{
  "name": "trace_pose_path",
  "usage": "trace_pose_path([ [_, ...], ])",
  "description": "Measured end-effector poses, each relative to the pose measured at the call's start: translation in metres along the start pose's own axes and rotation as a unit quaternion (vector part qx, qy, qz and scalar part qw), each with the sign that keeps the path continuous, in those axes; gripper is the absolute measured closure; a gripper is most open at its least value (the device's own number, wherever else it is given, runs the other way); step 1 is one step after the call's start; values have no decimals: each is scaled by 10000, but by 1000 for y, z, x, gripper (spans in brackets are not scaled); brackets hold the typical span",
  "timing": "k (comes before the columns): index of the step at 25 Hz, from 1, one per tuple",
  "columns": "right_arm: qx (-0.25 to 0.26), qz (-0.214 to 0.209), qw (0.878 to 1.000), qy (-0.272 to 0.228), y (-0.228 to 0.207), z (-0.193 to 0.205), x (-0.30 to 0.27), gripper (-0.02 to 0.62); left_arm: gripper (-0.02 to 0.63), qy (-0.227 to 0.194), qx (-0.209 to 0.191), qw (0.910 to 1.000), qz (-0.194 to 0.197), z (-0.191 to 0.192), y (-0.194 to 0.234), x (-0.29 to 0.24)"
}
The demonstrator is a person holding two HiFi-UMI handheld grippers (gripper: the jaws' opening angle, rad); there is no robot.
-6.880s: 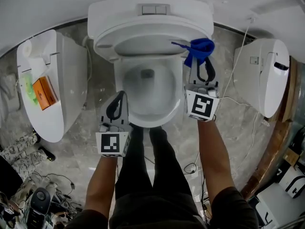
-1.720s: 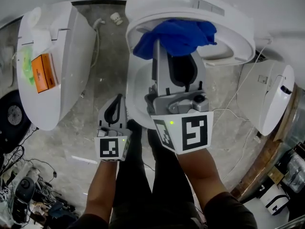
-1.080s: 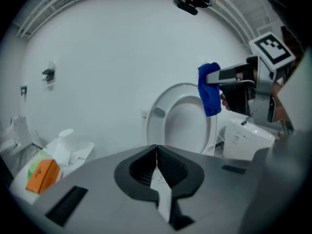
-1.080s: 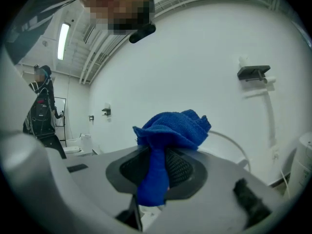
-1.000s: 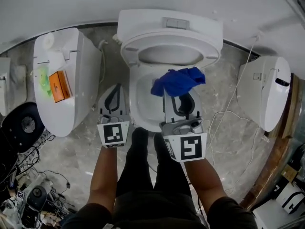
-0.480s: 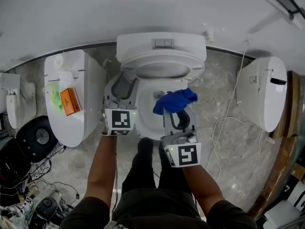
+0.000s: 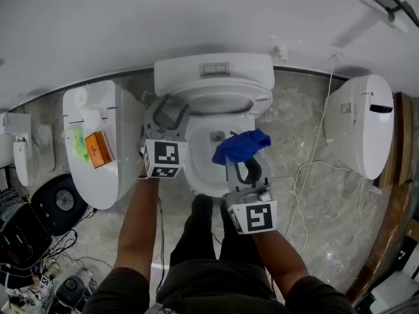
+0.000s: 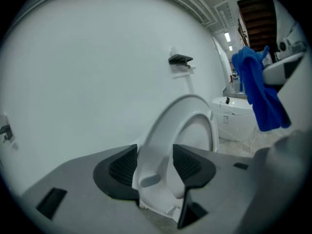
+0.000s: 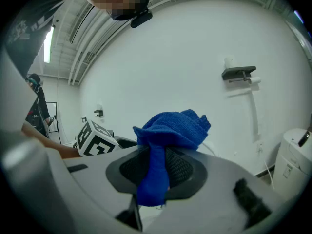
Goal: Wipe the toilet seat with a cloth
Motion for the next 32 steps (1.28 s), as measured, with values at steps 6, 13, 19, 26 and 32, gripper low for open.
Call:
trace_pose_path([
  [6,-82,17,10000,42,-8,7,7,508,390,86,-483,9988,-91,0,-6,5],
  [13,-142,39,9999,44,-13,7,15,508,390,237,-529,9983,108,2,-10,17],
  [19,-234,53,9997,-60,-25,-13,26,508,390,376,-593,9972,254,9,-26,44],
  [26,-3,-43,9998,-197,-47,-68,57,508,390,706,-568,9949,440,28,-56,89],
  [32,3,-57,10000,-44,-53,-68,65,508,393,1129,-676,9889,692,53,-85,122],
])
Point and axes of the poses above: the fingertips, and each gripper's own axes: x backward along the fingers, y to its left, z out of its underside, the point moved 7 cm from there along x, backward along the fingers, and after that the axes turned 5 degrees about x, right-handed, at the moved point
